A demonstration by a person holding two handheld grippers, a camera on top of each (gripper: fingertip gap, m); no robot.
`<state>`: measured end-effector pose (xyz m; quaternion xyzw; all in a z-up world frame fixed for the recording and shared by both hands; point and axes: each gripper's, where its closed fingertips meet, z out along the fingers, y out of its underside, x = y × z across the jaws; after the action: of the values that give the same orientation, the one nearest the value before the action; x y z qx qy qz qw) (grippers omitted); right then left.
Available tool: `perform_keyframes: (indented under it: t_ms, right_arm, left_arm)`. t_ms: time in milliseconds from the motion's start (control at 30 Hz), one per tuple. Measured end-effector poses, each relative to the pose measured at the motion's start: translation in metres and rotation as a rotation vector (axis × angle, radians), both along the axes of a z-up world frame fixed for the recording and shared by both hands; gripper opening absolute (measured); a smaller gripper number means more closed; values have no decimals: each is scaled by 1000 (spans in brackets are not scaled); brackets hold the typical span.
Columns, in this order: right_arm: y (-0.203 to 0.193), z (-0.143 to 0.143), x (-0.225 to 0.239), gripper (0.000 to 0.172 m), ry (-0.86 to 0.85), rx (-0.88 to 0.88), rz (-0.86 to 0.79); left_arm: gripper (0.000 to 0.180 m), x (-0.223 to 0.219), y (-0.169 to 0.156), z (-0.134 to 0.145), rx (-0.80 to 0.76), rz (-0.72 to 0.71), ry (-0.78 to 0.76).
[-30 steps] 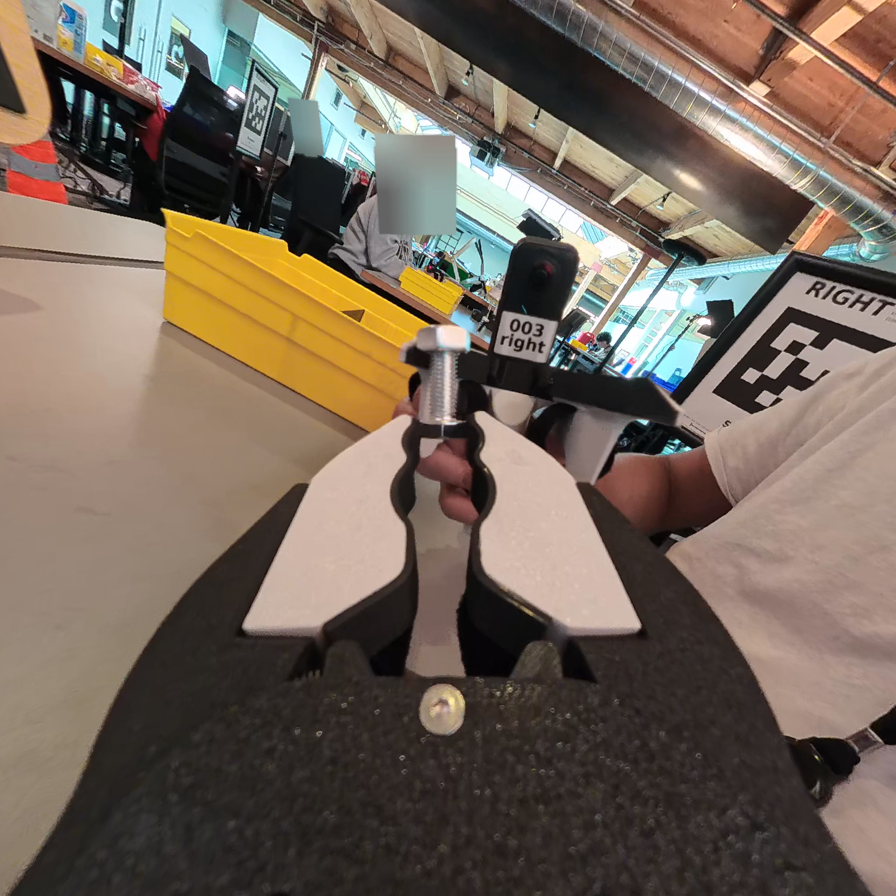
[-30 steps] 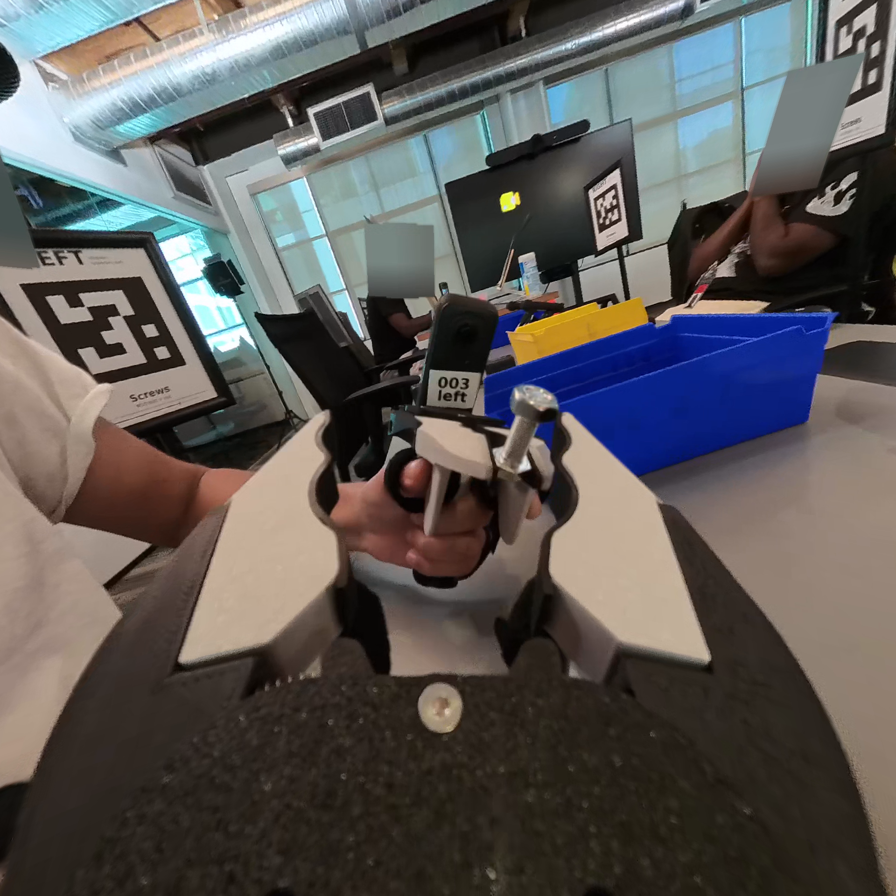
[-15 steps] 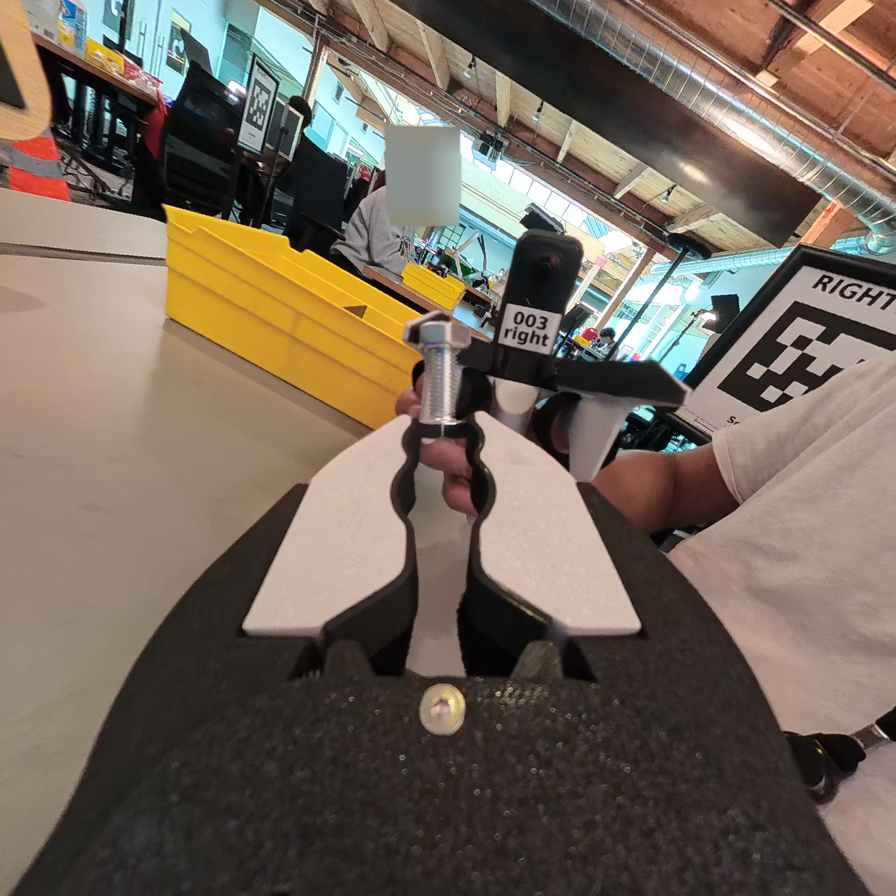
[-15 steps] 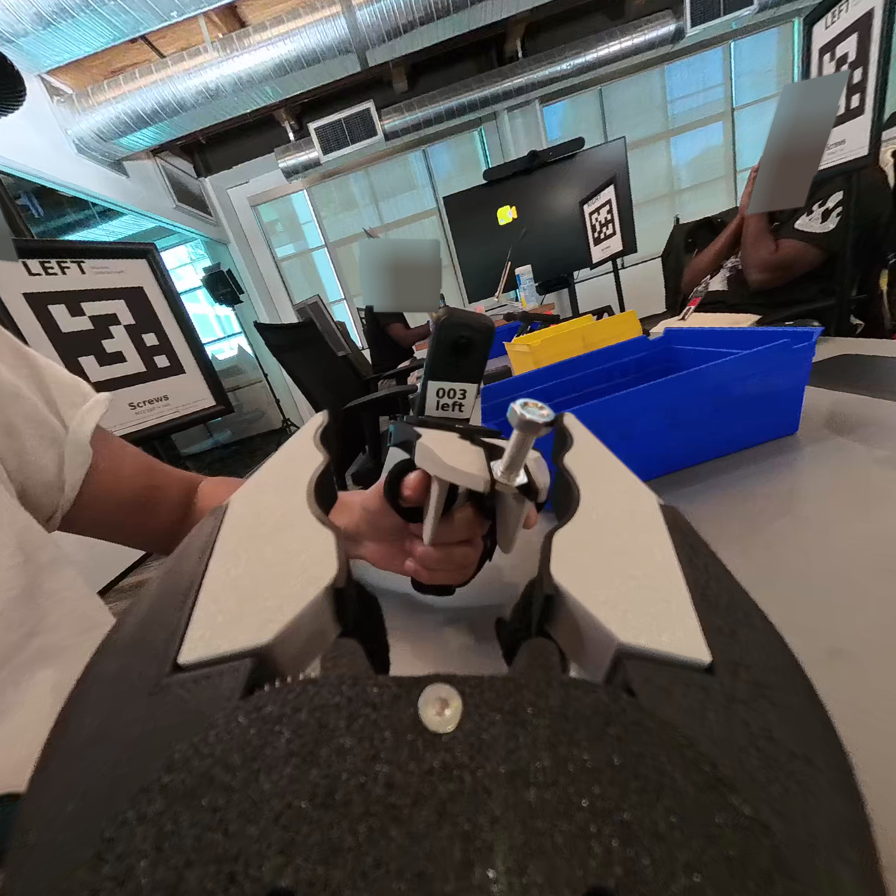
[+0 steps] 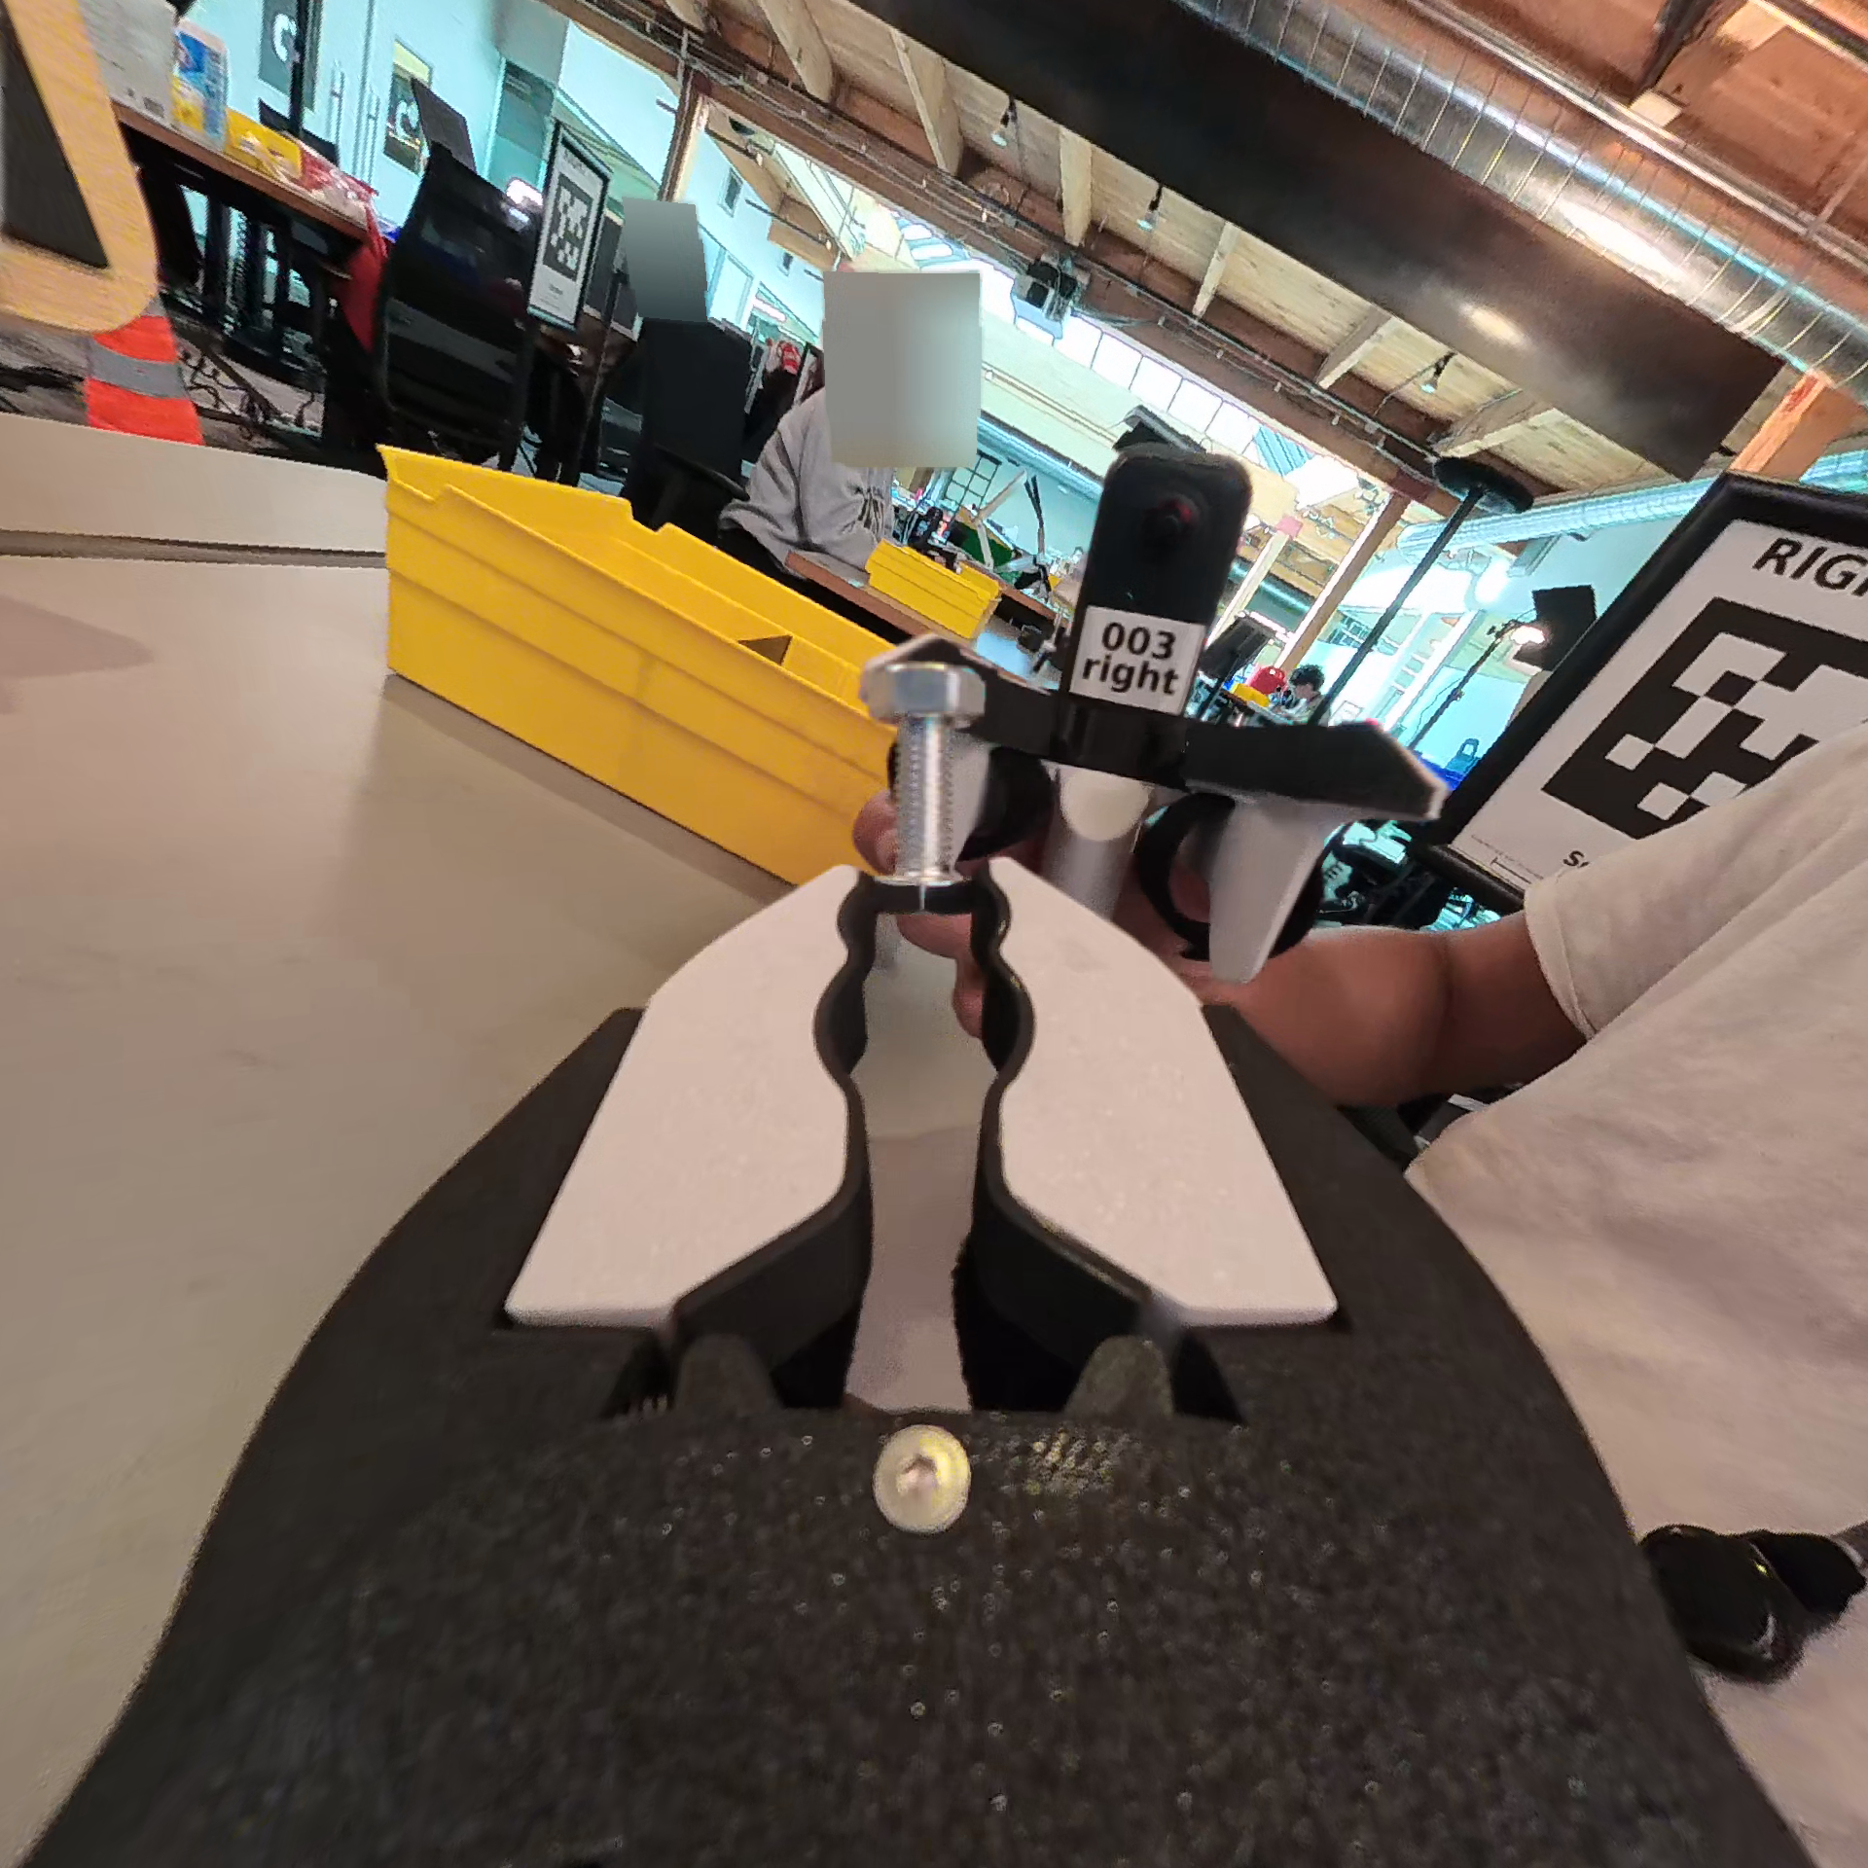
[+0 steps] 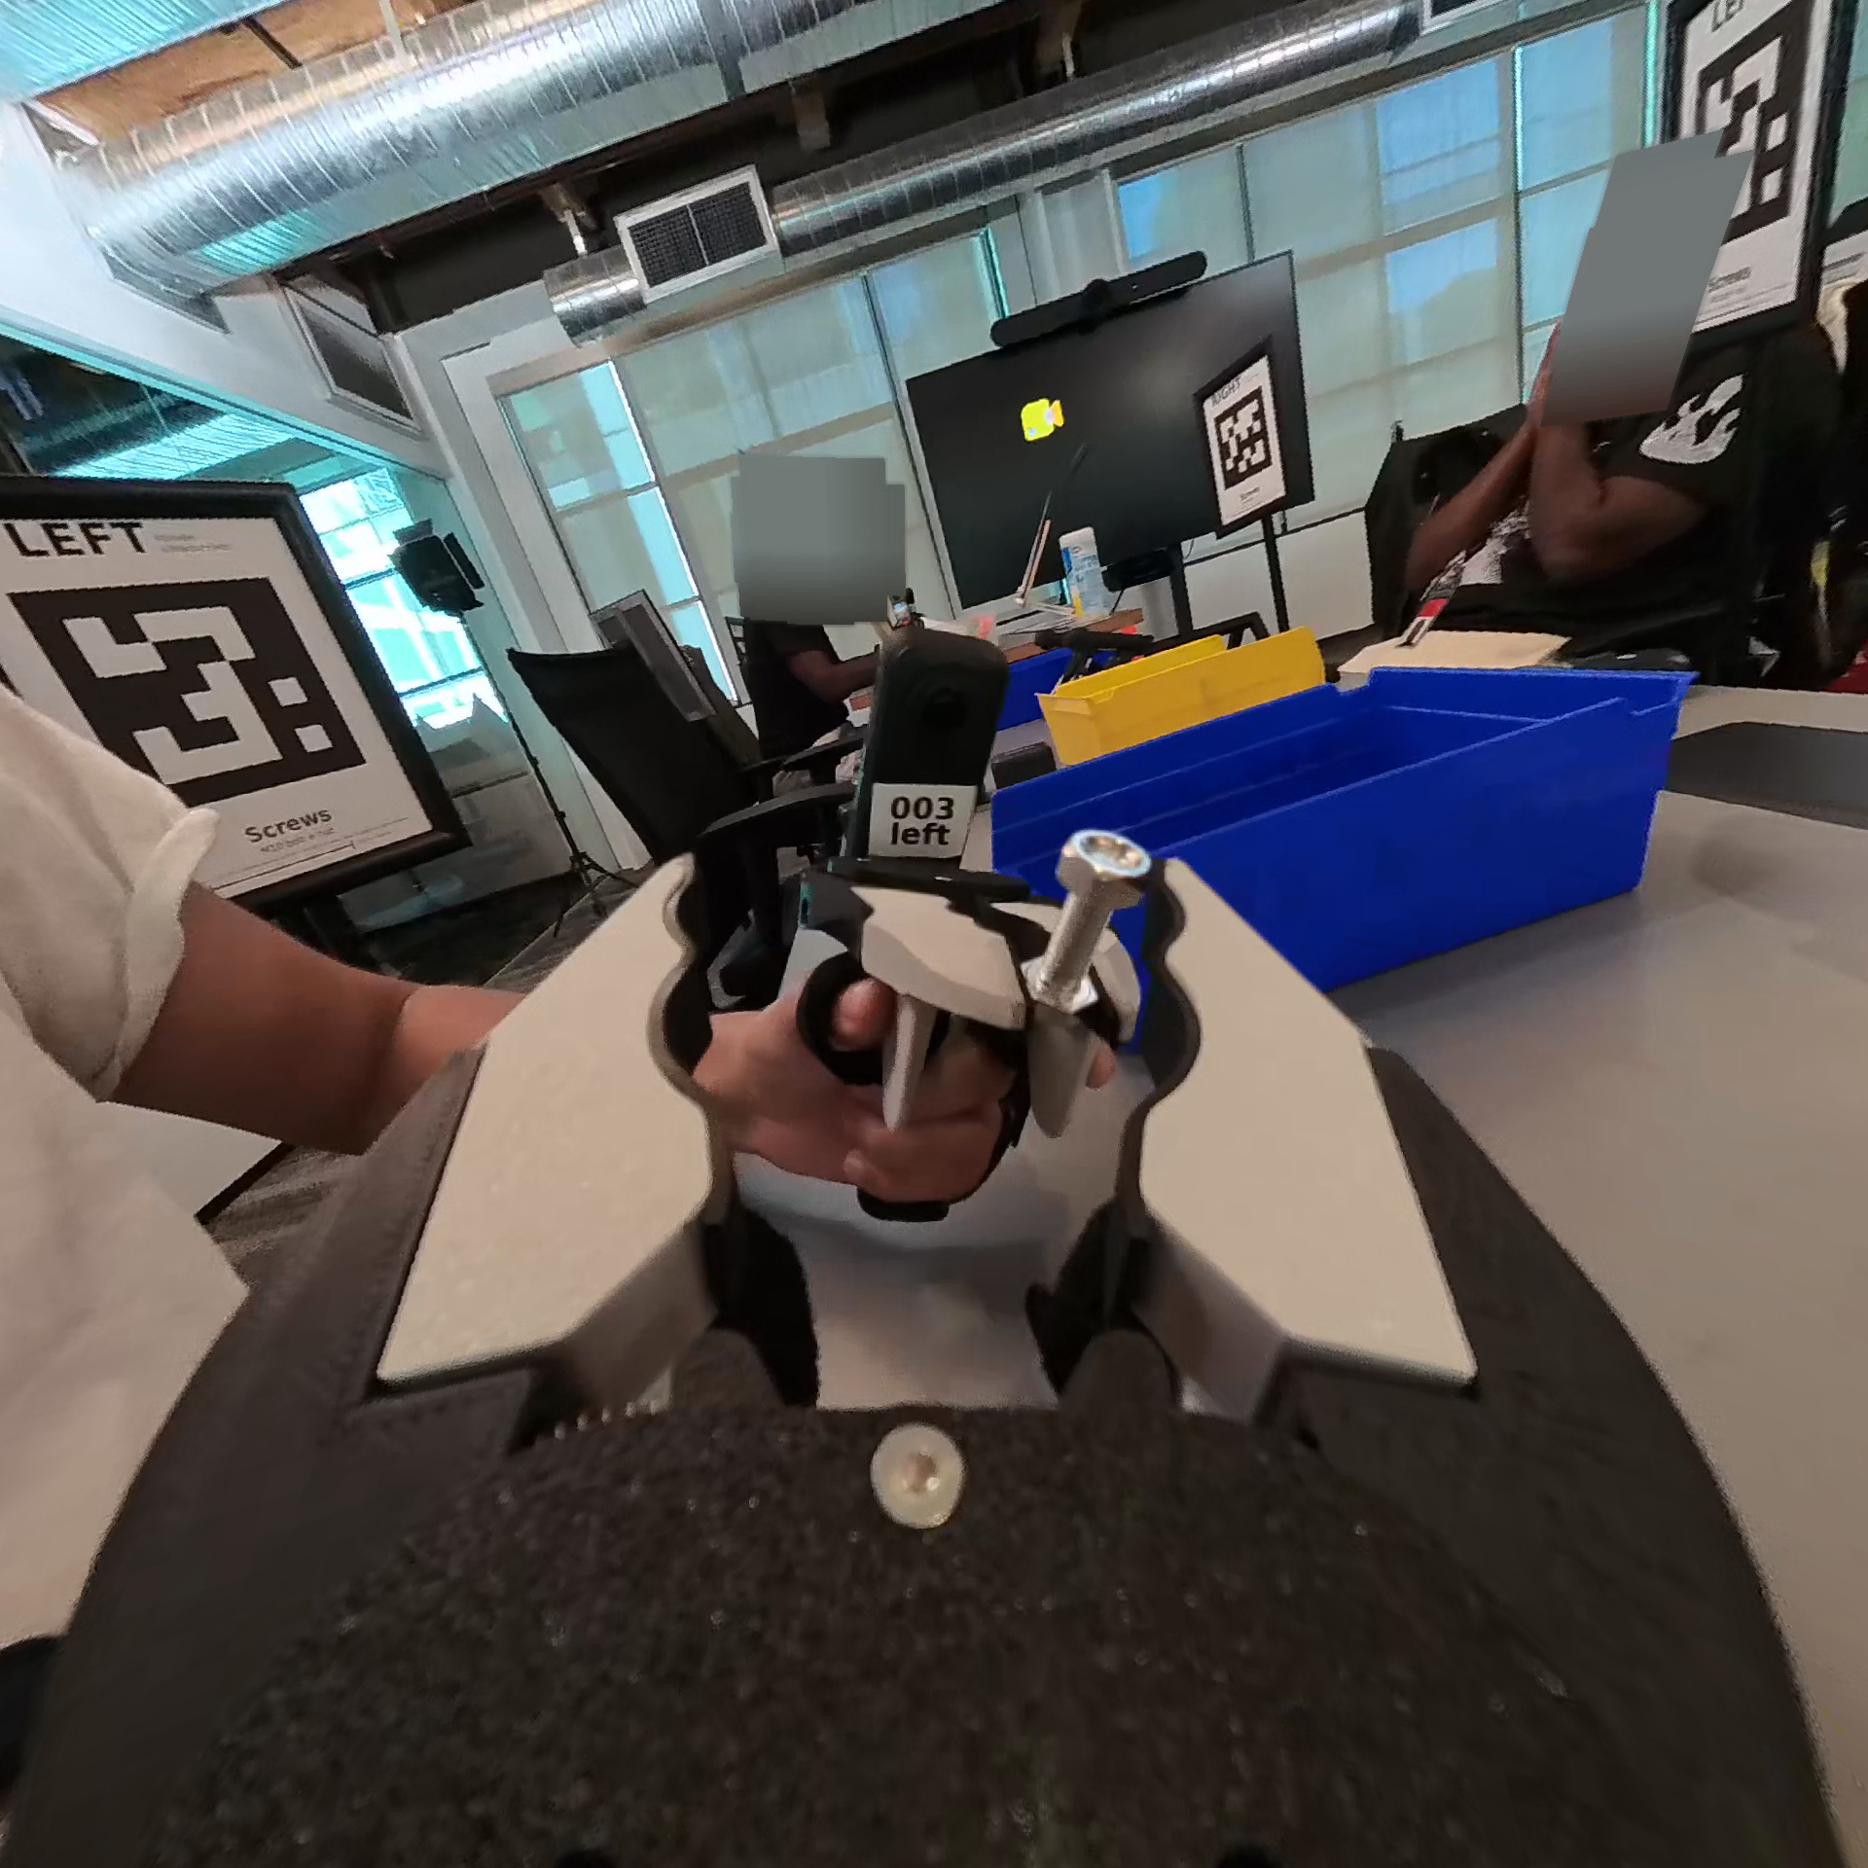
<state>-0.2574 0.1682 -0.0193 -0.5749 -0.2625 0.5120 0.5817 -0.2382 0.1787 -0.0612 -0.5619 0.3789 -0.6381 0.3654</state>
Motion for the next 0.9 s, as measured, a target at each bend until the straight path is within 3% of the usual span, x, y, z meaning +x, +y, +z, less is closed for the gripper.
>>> perform_keyframes:
  t_ms: [200,400,767,900]
  right_arm:
    - [3,0,-17,89,26,-42,57]
    - [10,3,11,85,12,-16,-48]
    - [6,1,-15,88,61,-65,72]
    - [16,-3,0,86,58,-77,-5]
  left_arm:
    - [18,10,-15,-3,27,-43,24]
    - [18,1,-1,1,24,12,8]
    - [18,10,-10,-5,36,-23,39]
    - [18,6,-4,-3,44,10,37]
